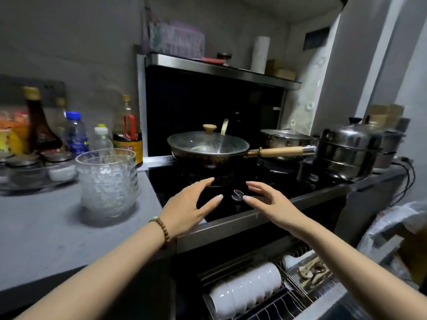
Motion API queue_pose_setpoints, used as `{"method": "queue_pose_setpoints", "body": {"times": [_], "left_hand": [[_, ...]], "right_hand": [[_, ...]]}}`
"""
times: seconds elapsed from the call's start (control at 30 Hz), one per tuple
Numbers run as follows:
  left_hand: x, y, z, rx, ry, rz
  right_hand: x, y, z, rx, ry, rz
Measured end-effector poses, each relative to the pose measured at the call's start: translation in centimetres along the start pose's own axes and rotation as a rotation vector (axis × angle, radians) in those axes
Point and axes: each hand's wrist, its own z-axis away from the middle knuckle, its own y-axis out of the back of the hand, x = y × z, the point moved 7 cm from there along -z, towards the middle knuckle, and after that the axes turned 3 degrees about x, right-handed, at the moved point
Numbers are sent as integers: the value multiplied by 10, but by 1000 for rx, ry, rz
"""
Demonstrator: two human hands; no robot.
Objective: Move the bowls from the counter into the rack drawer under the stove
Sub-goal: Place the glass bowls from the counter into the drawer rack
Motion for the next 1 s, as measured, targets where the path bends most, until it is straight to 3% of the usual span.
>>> {"method": "queue_pose_setpoints", "body": {"times": [0.33, 0.5, 0.73, 1.0], "left_hand": [[-49, 144, 12, 266, 53, -201], [-106, 176, 26, 260, 206, -262], [-175, 182, 46, 266, 475, -61], [-197, 175, 42, 304, 475, 107]], "right_hand": [[-105, -82, -56, -138, 184, 0], [-135, -136, -74, -198, 219, -44], [-154, -201, -94, -255, 276, -63], [-150, -226, -116, -243, 236, -94]]}}
